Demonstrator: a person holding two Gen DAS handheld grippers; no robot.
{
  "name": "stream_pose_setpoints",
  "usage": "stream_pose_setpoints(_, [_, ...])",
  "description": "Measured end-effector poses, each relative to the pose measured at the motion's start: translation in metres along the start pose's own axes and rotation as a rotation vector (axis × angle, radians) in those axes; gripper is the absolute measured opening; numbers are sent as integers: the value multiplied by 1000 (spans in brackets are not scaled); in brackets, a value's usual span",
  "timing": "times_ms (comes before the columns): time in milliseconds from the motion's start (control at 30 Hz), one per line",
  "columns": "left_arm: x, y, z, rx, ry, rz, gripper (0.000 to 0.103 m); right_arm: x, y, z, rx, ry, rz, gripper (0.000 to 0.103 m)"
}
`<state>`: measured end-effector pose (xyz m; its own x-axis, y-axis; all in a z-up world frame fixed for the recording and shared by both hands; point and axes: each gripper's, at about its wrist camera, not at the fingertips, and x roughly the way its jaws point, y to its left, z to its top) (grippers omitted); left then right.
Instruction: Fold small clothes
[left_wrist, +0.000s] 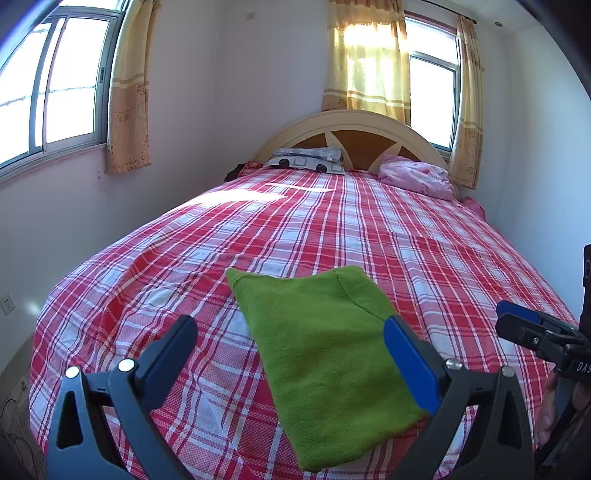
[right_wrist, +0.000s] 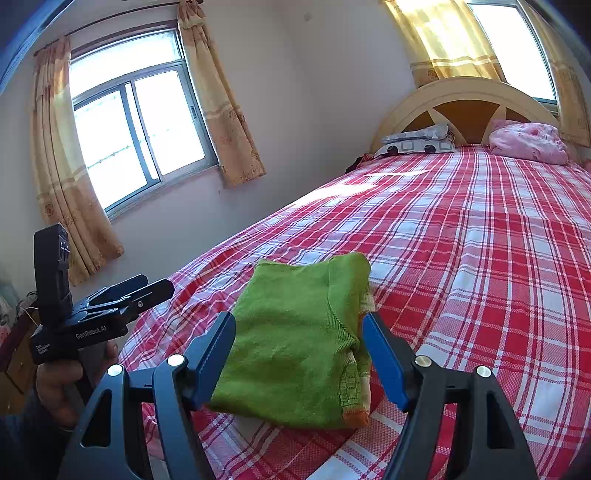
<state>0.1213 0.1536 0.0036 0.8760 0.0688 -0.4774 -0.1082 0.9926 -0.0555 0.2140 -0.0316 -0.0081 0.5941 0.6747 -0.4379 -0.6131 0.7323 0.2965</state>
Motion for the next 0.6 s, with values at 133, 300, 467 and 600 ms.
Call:
stream_pose_setpoints(133, [0, 0, 0, 0, -1, 0, 103, 0, 0, 0, -1, 2, 0, 72])
stream_pose_setpoints(300, [0, 0, 0, -1, 1, 1, 103, 1, 1, 0, -1, 0, 0, 72])
stream_pose_setpoints(467, [-1, -2, 0, 14, -2, 7, 103, 0, 0, -1, -2, -6, 2, 72])
stream_pose_setpoints(600, [1, -4, 0, 35, 10, 5, 103, -1, 1, 0, -8, -10, 5, 72])
